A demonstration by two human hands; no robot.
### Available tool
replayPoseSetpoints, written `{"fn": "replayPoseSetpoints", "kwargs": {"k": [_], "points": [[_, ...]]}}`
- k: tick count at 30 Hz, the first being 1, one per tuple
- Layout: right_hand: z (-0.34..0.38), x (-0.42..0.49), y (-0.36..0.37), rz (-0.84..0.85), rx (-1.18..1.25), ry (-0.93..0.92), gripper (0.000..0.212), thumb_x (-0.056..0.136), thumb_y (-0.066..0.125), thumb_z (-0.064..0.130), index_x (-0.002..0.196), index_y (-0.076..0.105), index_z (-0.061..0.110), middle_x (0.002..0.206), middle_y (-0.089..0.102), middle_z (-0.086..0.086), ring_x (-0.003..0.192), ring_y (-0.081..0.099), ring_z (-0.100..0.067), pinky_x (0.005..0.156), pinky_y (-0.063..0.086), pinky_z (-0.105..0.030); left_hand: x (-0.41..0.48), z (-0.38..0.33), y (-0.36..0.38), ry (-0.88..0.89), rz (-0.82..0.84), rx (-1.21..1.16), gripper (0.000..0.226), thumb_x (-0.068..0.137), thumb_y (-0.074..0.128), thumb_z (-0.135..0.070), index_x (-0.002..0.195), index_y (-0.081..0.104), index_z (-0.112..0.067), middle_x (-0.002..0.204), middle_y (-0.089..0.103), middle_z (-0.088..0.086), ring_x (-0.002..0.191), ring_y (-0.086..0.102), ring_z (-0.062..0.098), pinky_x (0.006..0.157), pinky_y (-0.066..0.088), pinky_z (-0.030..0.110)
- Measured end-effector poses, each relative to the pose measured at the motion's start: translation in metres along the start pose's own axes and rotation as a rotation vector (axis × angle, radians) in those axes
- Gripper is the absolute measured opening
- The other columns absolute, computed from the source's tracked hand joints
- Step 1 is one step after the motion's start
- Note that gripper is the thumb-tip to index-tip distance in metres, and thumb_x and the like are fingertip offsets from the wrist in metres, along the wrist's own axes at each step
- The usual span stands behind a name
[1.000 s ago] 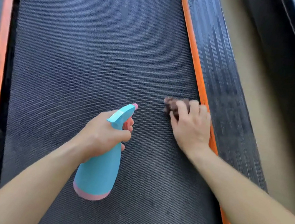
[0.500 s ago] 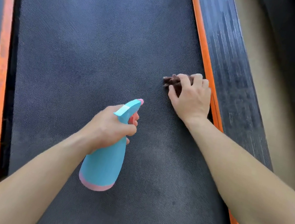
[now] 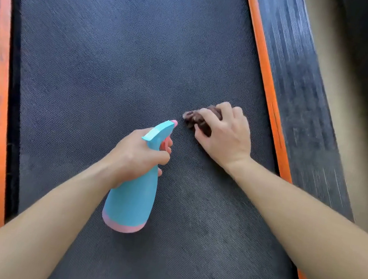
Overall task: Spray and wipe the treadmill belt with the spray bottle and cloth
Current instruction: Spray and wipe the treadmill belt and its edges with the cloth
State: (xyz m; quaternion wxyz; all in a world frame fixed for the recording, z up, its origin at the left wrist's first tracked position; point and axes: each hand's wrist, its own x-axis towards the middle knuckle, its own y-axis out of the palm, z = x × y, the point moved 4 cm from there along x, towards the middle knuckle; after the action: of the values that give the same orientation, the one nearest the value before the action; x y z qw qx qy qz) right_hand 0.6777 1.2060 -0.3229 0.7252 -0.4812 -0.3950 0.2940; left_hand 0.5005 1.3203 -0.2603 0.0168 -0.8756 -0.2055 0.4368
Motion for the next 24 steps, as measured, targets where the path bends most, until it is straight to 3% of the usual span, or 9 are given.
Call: {"fn": "replayPoseSetpoints", "kwargs": {"k": [4, 7, 10, 14, 18, 24], "points": [[-0.008, 0.059, 0.011, 0.031, -0.064, 0.113, 0.037, 0.085, 0.057, 0.051, 0.108, 0.068, 0.025, 0.106, 0.058, -0.012, 0.088, 0.054, -0.036, 0.070, 0.052, -0.046, 0.001, -0.002, -0.005, 0.008, -0.011, 0.029, 0.043, 0.061, 0.067, -0.023, 0.102, 0.076, -0.020, 0.109, 0.076, 0.002, 0.072, 0.074, 0.024, 0.085, 0.066, 0.052], [0.000, 0.046, 0.004, 0.041, -0.028, 0.176, 0.036, 0.085, 0.059, 0.050, 0.110, 0.067, 0.027, 0.107, 0.056, -0.012, 0.088, 0.052, -0.035, 0.073, 0.050, -0.045, 0.001, -0.003, -0.010, 0.024, -0.008, 0.008, 0.044, 0.062, 0.067, -0.021, 0.105, 0.076, -0.024, 0.107, 0.076, 0.001, 0.073, 0.074, 0.023, 0.085, 0.065, 0.054], [0.026, -0.016, -0.008, 0.061, 0.075, 0.004, 0.031, 0.081, 0.065, 0.045, 0.104, 0.071, 0.024, 0.099, 0.057, -0.013, 0.083, 0.051, -0.033, 0.071, 0.047, -0.047, -0.001, -0.001, -0.013, 0.038, -0.018, -0.002, 0.055, 0.062, 0.066, -0.021, 0.116, 0.072, -0.022, 0.108, 0.075, 0.007, 0.070, 0.072, 0.022, 0.085, 0.065, 0.053], [0.028, -0.036, -0.006, 0.129, 0.137, -0.224, 0.032, 0.082, 0.068, 0.043, 0.105, 0.072, 0.021, 0.096, 0.060, -0.013, 0.078, 0.052, -0.032, 0.068, 0.048, -0.045, 0.002, 0.004, -0.014, 0.019, -0.022, 0.010, 0.049, 0.062, 0.066, -0.023, 0.110, 0.074, -0.023, 0.108, 0.076, 0.005, 0.068, 0.075, 0.026, 0.087, 0.065, 0.052], [0.017, 0.017, 0.011, 0.074, 0.079, -0.084, 0.033, 0.080, 0.066, 0.047, 0.102, 0.072, 0.023, 0.095, 0.059, -0.011, 0.080, 0.052, -0.033, 0.067, 0.049, -0.045, 0.009, 0.006, -0.015, 0.015, -0.055, 0.021, 0.048, 0.060, 0.068, -0.024, 0.108, 0.074, -0.021, 0.107, 0.076, 0.005, 0.083, 0.079, 0.033, 0.086, 0.064, 0.058], [0.009, 0.053, 0.015, 0.098, 0.068, 0.106, 0.038, 0.080, 0.058, 0.053, 0.104, 0.070, 0.025, 0.099, 0.057, -0.010, 0.085, 0.054, -0.034, 0.071, 0.052, -0.045, 0.013, -0.007, -0.009, 0.030, -0.048, 0.059, 0.045, 0.061, 0.067, -0.023, 0.106, 0.074, -0.020, 0.107, 0.077, 0.006, 0.072, 0.077, 0.026, 0.085, 0.065, 0.056]]}}
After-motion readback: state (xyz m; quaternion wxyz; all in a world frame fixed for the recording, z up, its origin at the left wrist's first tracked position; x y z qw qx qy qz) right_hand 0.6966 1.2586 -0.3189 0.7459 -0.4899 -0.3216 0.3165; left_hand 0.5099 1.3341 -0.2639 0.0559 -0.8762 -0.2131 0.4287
